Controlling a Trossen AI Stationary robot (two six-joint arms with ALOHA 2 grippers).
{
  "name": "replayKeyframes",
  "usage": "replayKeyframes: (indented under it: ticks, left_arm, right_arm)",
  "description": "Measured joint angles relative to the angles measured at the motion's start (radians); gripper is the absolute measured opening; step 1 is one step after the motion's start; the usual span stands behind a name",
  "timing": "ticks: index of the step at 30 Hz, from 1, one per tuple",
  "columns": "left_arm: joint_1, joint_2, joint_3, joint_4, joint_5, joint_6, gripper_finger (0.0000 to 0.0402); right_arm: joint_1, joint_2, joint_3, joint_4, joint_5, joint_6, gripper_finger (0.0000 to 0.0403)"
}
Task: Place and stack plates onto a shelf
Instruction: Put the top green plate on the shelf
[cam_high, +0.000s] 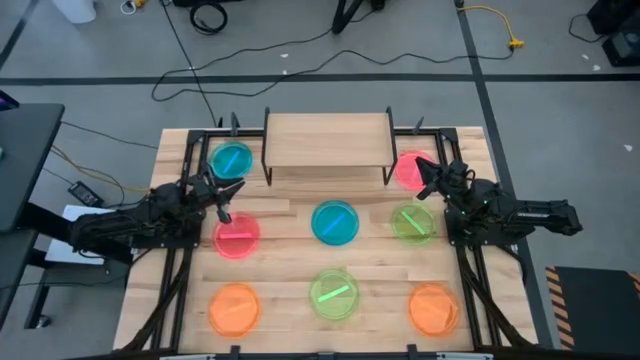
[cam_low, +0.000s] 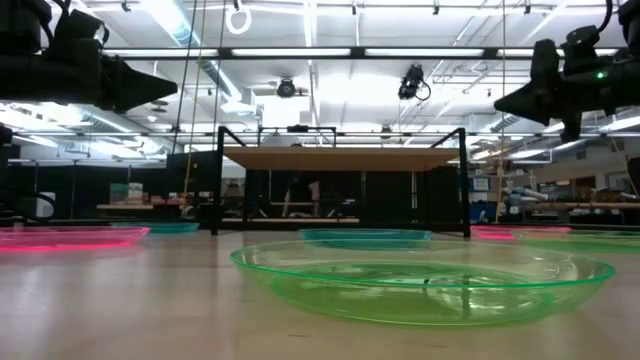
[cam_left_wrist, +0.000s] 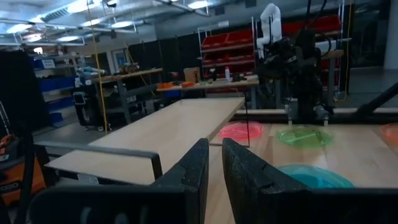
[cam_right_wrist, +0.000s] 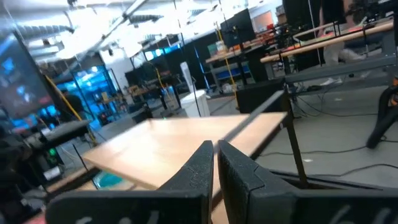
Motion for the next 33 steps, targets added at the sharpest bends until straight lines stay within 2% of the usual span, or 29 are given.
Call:
replayKeyframes:
  ticks: [5,10,15,19,22,26,33]
  left_arm:
    - [0.0,0.0,0.0,0.014,0.0,0.0,0.0055]
    - [0.0,0.0,0.0,0.013,0.0,-0.001,0.0055]
    - [0.0,0.0,0.0,0.012,0.0,-0.001,0.0055]
    - [0.0,0.0,0.0,0.011,0.0,-0.001,0.0055]
    - [0.0,0.0,0.0,0.01,0.0,0.0,0.0055]
    - [0.0,0.0,0.0,0.01,0.0,-0.006,0.0055]
    - [0.0,0.0,0.0,0.0,-0.001,-0.057,0.0055]
  right_arm:
    - [0.0,0.0,0.0,0.026,-0.084,0.0,0.0029]
    - [-0.001,0.0,0.0,0.04,-0.088,-0.003,0.0029]
    - [-0.001,0.0,0.0,0.13,-0.099,0.006,0.0029]
    - [0.001,0.016,0.016,0.172,-0.3,-0.084,0.0023]
    - [0.011,0.088,0.046,0.145,-0.301,-0.148,0.001]
    - [0.038,0.247,0.107,0.098,-0.296,-0.21,0.0007]
    - [0.149,0.489,0.18,0.094,-0.267,-0.29,0.0006]
